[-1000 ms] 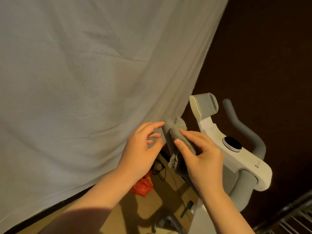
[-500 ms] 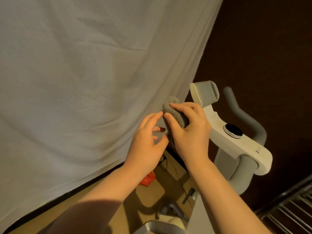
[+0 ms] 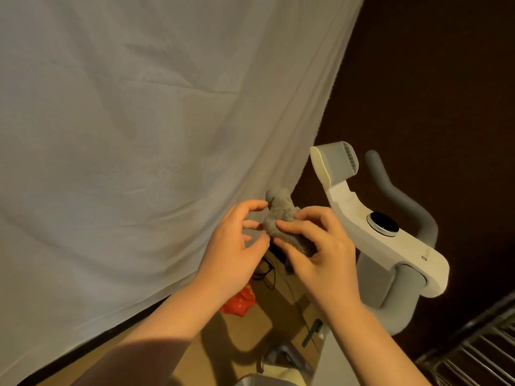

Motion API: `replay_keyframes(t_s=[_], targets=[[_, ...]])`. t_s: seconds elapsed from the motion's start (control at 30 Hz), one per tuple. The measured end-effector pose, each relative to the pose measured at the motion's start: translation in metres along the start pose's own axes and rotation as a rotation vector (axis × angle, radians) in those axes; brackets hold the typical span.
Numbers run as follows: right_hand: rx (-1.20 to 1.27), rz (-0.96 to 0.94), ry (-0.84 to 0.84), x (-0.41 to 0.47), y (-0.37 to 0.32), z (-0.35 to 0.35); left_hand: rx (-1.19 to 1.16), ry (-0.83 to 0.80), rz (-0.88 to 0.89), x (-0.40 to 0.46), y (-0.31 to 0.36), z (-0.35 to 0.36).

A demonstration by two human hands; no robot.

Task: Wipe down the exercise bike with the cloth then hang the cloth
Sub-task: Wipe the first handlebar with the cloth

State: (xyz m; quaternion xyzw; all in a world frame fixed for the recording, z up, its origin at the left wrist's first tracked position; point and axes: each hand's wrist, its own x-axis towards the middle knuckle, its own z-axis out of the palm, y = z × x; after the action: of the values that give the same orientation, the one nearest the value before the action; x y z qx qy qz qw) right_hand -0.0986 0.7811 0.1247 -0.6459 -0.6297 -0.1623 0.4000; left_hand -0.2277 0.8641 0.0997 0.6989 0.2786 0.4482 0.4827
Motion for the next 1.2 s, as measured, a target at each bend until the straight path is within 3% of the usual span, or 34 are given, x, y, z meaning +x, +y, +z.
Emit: replay_keyframes(t_s=[0.1, 0.17, 0.33, 0.43, 0.57, 0.73, 0.9, 1.03, 1.2], targets=[[0.219, 0.227, 0.072, 0.040, 0.000, 0.007, 0.021, 0.039, 0.017, 0.000, 0.003, 0.002], [0.305, 0.328, 0.005, 0.051, 0.001, 0.009, 0.036, 0.047, 0.038, 0.000, 0.006, 0.004], [0.241, 0.438, -0.195, 0.025, 0.016, -0.020, 0.046, 0.065, 0.042, -0.001, 0.005, -0.001], [0.204, 0.443, -0.188, 0.049, 0.021, -0.007, 0.048, 0.057, 0.014, -0.004, 0.002, 0.010], [0.385, 0.429, -0.204, 0.040, 0.026, 0.007, 0.037, 0.059, -0.013, -0.011, 0.003, 0.021], [0.465, 0.572, -0.503, 0.035, 0.054, -0.013, 0.042, 0.076, -0.036, -0.012, 0.003, 0.027], [0.612, 0.589, -0.460, 0.065, 0.040, 0.007, 0.047, 0.101, -0.068, -0.018, 0.007, 0.036], [0.819, 0.751, -0.682, 0.053, 0.051, -0.007, 0.079, 0.140, -0.077, -0.024, 0.004, 0.029], [0.807, 0.597, -0.477, 0.073, 0.044, 0.017, 0.123, 0.171, -0.096, -0.030, 0.008, 0.038]])
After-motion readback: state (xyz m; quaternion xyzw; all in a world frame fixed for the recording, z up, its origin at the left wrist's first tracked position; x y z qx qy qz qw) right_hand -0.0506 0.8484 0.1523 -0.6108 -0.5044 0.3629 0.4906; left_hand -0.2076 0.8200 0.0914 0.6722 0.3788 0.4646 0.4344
